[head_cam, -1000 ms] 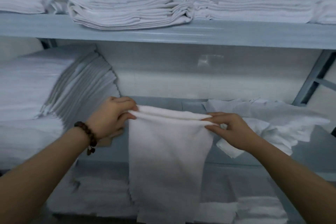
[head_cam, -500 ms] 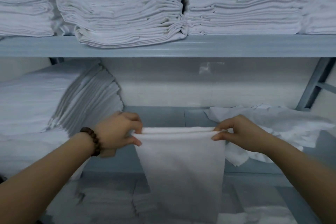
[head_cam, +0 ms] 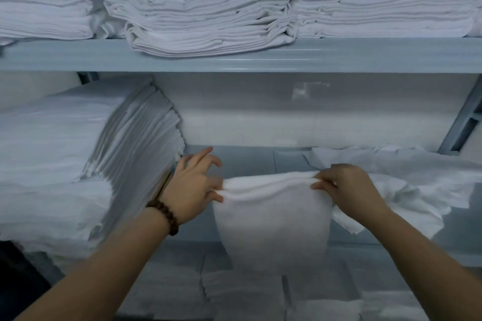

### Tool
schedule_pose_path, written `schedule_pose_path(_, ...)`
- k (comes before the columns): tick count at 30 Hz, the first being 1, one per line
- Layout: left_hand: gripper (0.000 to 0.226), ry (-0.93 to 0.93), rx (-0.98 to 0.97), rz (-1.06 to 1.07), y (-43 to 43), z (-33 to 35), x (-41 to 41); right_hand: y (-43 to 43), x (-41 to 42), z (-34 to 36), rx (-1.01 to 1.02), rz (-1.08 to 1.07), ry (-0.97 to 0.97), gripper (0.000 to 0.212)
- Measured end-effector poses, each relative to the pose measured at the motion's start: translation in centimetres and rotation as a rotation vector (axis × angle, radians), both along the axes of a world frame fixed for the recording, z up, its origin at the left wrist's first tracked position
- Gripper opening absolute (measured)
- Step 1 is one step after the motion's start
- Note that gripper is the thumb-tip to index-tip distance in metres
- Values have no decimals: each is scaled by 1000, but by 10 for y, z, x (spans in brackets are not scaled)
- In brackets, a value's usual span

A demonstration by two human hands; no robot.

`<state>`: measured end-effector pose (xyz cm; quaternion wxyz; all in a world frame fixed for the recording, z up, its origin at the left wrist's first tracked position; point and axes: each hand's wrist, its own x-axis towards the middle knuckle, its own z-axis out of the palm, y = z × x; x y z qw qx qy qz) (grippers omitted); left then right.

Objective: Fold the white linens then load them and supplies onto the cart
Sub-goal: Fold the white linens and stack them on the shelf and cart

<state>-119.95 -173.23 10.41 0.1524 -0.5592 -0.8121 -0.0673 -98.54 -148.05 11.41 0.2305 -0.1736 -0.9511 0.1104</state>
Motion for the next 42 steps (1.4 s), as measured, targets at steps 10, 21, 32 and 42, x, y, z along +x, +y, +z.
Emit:
schedule_pose_path(10, 17, -59, -194, 6, -7, -27, -3, -15, -9, -22, -67, 28, -265, 26)
schedule_pose_path(21, 23, -74, -92, 101, -10, -30, -23, -6, -18, -22, -52, -26, -155, 22)
schedule_pose_path(32, 18, -180, -79, -73, -9, -32, -35, -4, -14, -18, -131, 60, -139, 9)
schedule_pose_path(42, 28, -514, 244, -123, -12, 10, -46, -5, -10, 8, -188, 73, 21, 28)
